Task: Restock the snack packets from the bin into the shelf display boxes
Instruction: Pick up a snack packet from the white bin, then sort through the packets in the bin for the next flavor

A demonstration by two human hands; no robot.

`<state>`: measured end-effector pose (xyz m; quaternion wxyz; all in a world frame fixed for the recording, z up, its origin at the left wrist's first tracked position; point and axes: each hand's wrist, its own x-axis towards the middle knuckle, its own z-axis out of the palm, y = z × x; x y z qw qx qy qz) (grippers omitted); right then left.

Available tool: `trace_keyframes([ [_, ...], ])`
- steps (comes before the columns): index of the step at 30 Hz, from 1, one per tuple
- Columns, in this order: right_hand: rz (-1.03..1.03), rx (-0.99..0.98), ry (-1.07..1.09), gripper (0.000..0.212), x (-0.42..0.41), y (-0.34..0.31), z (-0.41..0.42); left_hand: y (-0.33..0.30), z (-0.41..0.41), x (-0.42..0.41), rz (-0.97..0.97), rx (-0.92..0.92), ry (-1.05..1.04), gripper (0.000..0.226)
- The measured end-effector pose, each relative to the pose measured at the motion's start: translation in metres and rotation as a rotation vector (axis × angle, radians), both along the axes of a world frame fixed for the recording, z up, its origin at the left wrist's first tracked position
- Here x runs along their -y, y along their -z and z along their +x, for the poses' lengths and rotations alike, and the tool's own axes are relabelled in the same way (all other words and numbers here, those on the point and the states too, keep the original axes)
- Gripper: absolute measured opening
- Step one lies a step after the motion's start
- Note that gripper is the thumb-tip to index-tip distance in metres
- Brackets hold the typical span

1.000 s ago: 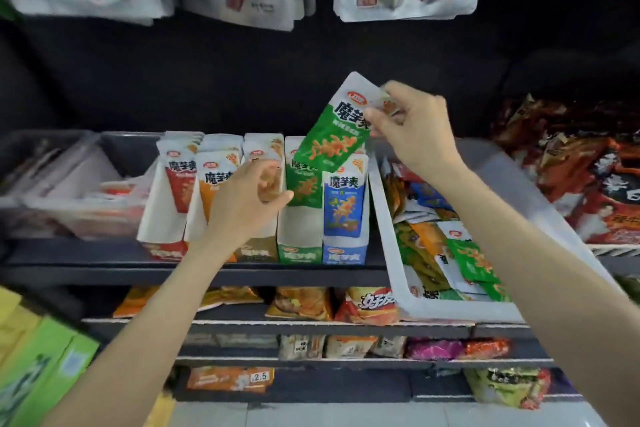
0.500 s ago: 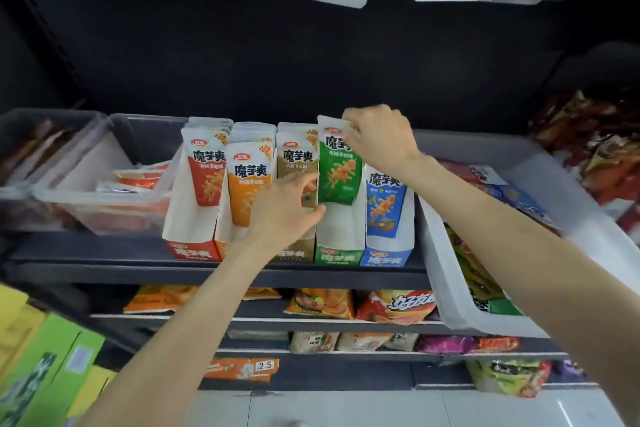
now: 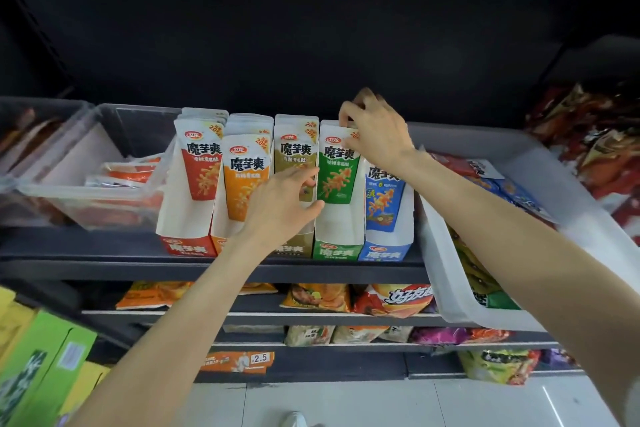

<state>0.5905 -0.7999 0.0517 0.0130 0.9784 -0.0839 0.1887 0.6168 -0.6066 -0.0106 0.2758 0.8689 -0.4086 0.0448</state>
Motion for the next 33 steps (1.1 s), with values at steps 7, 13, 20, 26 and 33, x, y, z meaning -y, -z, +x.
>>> trace_keyframes([
  [7, 0.244, 0.137, -0.058, 0.03, 0.017, -0.015, -0.039, -0.014, -0.016, 0.004, -0.217, 0.085, -0.011, 0.037],
  [13, 0.451, 0.128, -0.001, 0.016, 0.05, -0.027, -0.167, -0.042, -0.064, 0.039, -0.622, 0.106, 0.476, 0.007],
  [20, 0.344, -0.472, 0.295, 0.043, 0.106, 0.009, -0.267, -0.056, -0.092, 0.114, -0.175, 0.174, 0.755, 0.025],
  [26, 0.339, -0.592, 0.399, 0.062, 0.122, 0.027, -0.279, -0.044, -0.115, 0.19, 0.37, 0.347, 0.865, 0.044],
  [33, 0.33, -0.527, 0.378, 0.062, 0.119, 0.03, -0.282, -0.031, -0.147, 0.226, 0.587, 0.248, 0.76, 0.069],
])
